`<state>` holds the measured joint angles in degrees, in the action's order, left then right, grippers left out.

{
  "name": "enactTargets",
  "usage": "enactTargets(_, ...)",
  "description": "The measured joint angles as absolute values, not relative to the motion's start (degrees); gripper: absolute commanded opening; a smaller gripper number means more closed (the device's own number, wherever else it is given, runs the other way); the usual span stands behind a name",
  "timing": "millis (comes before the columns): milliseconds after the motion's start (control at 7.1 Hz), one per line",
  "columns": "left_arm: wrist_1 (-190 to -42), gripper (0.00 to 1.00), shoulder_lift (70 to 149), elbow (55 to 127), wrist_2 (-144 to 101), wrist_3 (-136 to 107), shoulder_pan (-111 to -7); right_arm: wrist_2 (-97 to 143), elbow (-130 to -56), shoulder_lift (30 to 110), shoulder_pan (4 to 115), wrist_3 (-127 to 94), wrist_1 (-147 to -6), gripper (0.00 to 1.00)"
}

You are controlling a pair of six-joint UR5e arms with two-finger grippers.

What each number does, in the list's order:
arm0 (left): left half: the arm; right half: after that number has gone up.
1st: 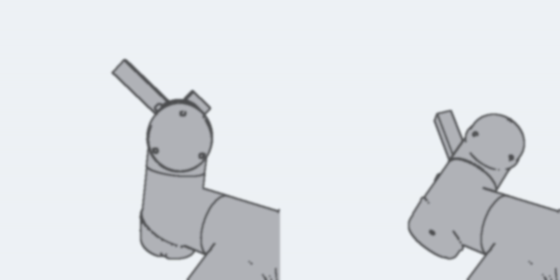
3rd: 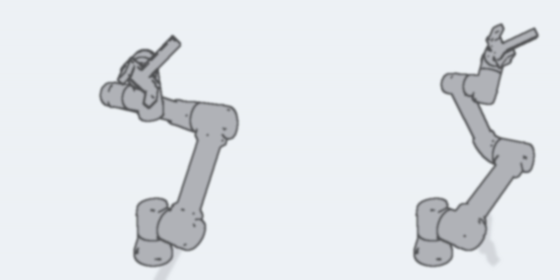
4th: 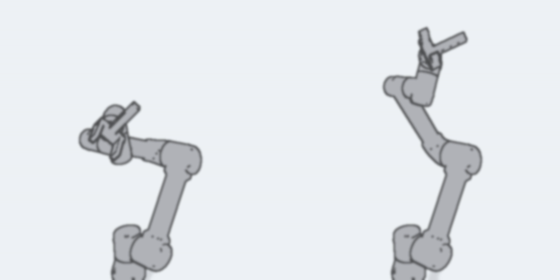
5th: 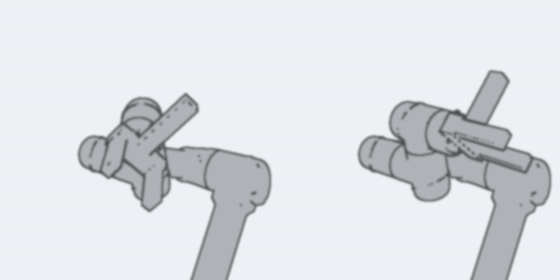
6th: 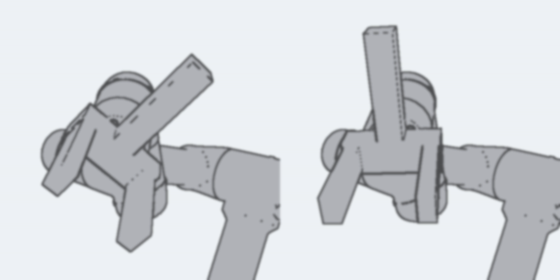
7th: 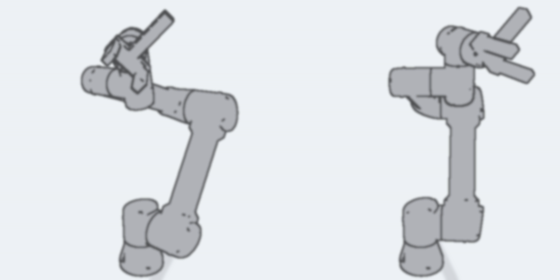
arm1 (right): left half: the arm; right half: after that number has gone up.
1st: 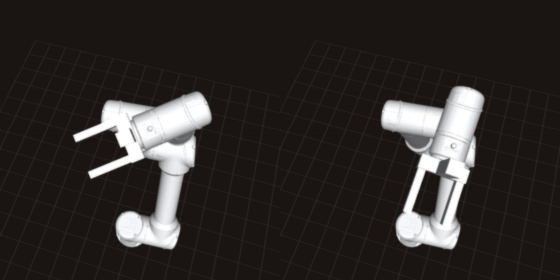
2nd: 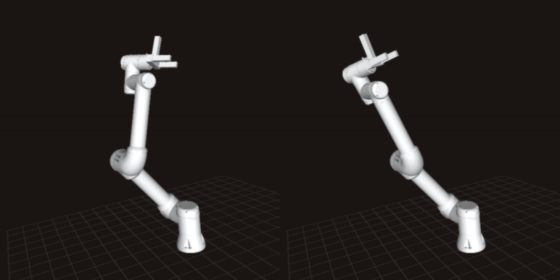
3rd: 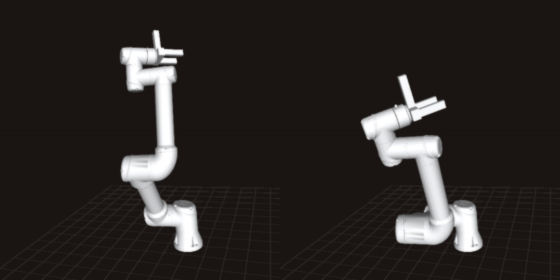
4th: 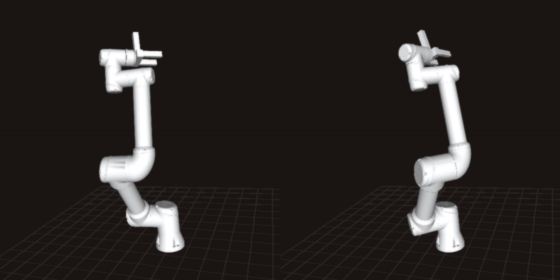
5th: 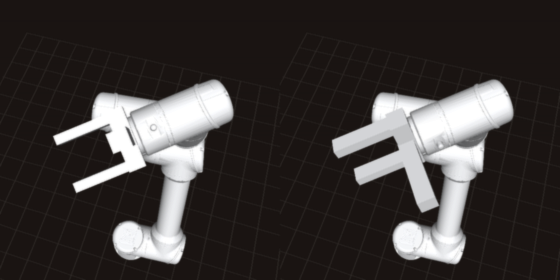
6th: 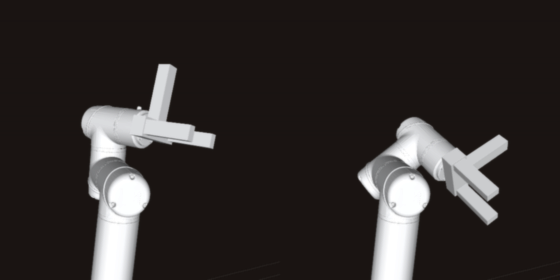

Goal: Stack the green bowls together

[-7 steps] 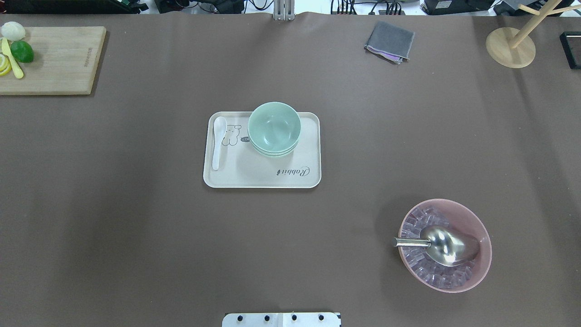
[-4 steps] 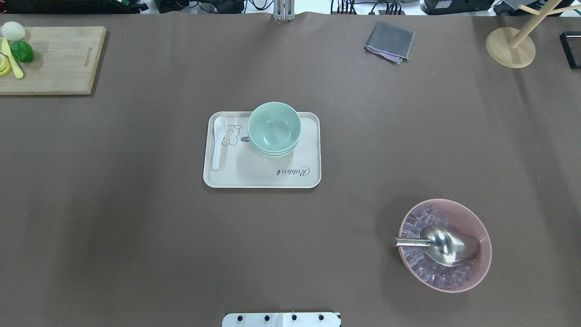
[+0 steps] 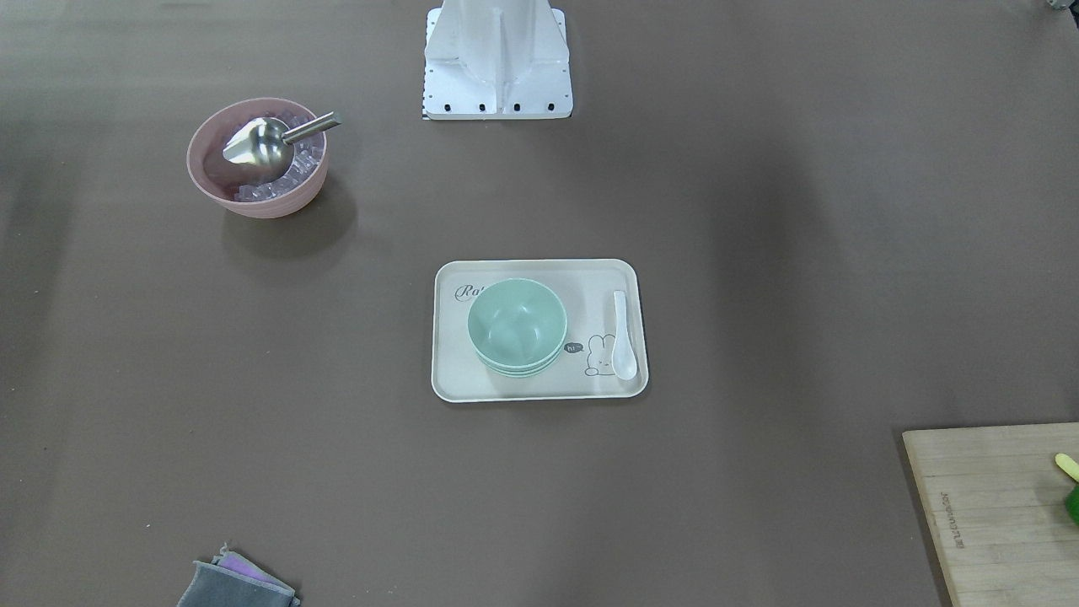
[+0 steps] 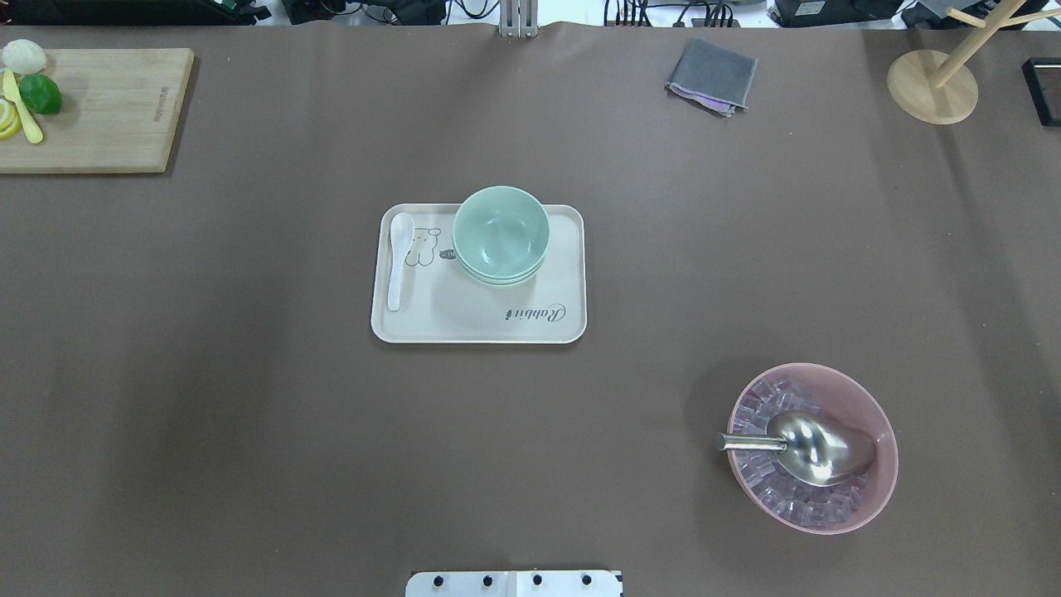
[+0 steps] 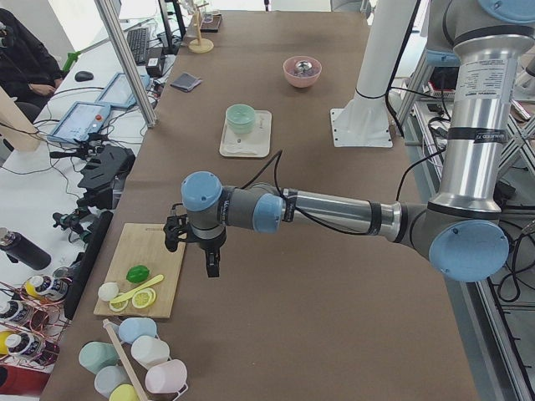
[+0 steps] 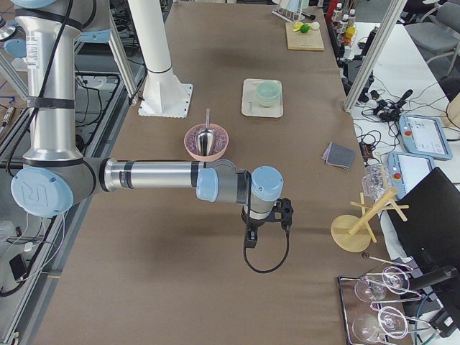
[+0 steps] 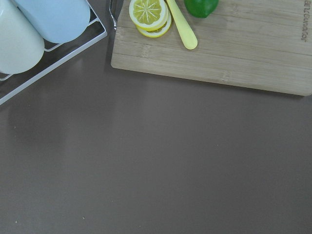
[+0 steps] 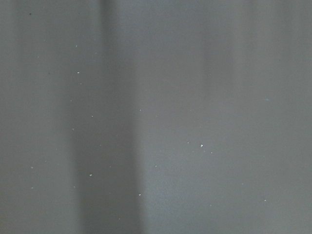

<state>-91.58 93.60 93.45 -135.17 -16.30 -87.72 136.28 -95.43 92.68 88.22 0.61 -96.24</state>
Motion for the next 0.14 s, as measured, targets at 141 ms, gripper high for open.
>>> enactTargets(141, -91.6, 0.98, 93.6, 93.4, -135.2, -16.3, -87.7, 136.3, -95.5, 92.6, 88.2, 0.6, -96.2, 1.00)
